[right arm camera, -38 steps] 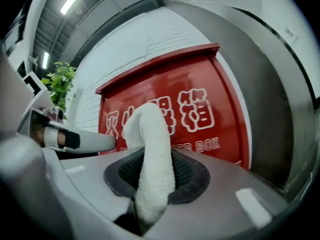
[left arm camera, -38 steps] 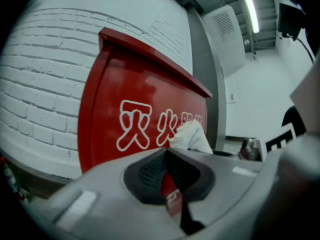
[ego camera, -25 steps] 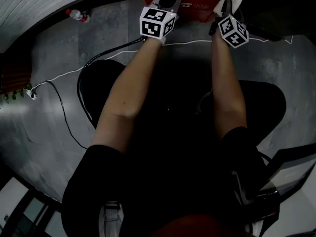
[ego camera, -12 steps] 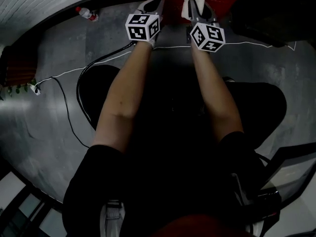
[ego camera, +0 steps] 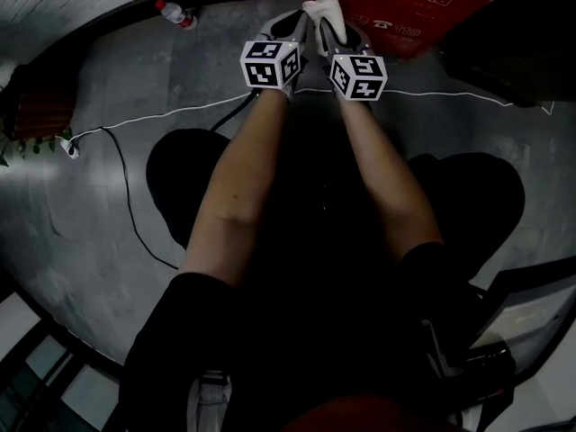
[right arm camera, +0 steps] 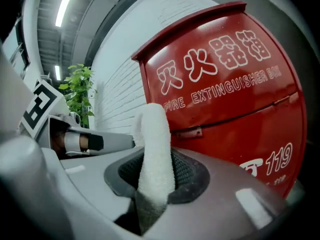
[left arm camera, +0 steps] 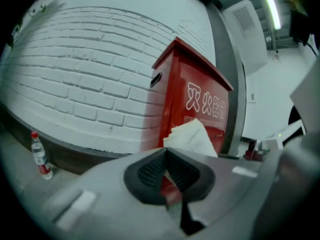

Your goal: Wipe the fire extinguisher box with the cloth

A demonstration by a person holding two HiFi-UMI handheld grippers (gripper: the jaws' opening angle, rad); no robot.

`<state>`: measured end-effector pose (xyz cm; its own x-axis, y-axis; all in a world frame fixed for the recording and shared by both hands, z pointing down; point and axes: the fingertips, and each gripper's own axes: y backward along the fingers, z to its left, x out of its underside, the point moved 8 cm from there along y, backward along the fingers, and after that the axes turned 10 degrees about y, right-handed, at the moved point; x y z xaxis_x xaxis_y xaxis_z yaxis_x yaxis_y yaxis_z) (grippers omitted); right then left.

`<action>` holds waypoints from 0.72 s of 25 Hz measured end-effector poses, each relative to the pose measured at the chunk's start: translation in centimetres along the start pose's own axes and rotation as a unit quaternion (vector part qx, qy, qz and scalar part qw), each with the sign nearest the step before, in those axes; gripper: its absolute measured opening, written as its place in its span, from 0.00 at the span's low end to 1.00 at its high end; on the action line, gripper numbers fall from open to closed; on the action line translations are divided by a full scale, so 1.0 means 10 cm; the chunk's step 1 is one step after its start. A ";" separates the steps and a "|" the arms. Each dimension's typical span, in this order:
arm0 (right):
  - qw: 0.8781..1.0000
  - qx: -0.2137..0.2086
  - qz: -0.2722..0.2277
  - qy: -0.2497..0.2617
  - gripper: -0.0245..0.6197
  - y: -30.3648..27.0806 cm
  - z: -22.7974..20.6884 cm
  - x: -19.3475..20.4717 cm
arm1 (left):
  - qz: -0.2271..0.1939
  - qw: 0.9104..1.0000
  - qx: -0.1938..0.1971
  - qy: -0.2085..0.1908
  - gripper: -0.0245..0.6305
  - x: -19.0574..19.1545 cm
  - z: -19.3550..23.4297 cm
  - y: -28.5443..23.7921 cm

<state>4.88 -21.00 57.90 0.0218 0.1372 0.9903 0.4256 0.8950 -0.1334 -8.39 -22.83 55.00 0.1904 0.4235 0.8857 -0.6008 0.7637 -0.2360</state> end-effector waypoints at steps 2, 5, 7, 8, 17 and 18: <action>1.000 0.000 0.012 0.001 0.19 -0.07 0.01 0.08 | 0.001 1.000 0.002 0.000 0.04 0.00 0.01 -0.03; 1.000 0.015 0.021 -0.009 0.19 -0.13 -0.08 0.13 | 0.008 1.000 0.007 -0.007 0.04 0.02 0.00 -0.10; 0.999 0.034 0.024 -0.022 0.19 -0.13 -0.20 0.15 | 0.015 1.000 0.011 -0.014 0.04 0.05 -0.02 -0.16; 0.998 0.042 0.024 -0.027 0.19 -0.13 -0.26 0.16 | 0.018 1.000 0.014 -0.018 0.04 0.07 -0.04 -0.19; 0.997 0.074 0.020 -0.024 0.19 0.11 -0.65 0.17 | 0.033 0.998 0.043 -0.027 0.04 0.25 -0.34 -0.50; 0.996 0.082 0.019 -0.027 0.19 0.15 -0.72 0.18 | 0.033 0.998 0.046 -0.027 0.04 0.27 -0.38 -0.54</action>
<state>12.08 -22.42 59.75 -0.0154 0.1900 0.9817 0.2722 0.9455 -0.1787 -1.65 -23.97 57.16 0.1067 0.4431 0.8901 -0.6804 0.6853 -0.2596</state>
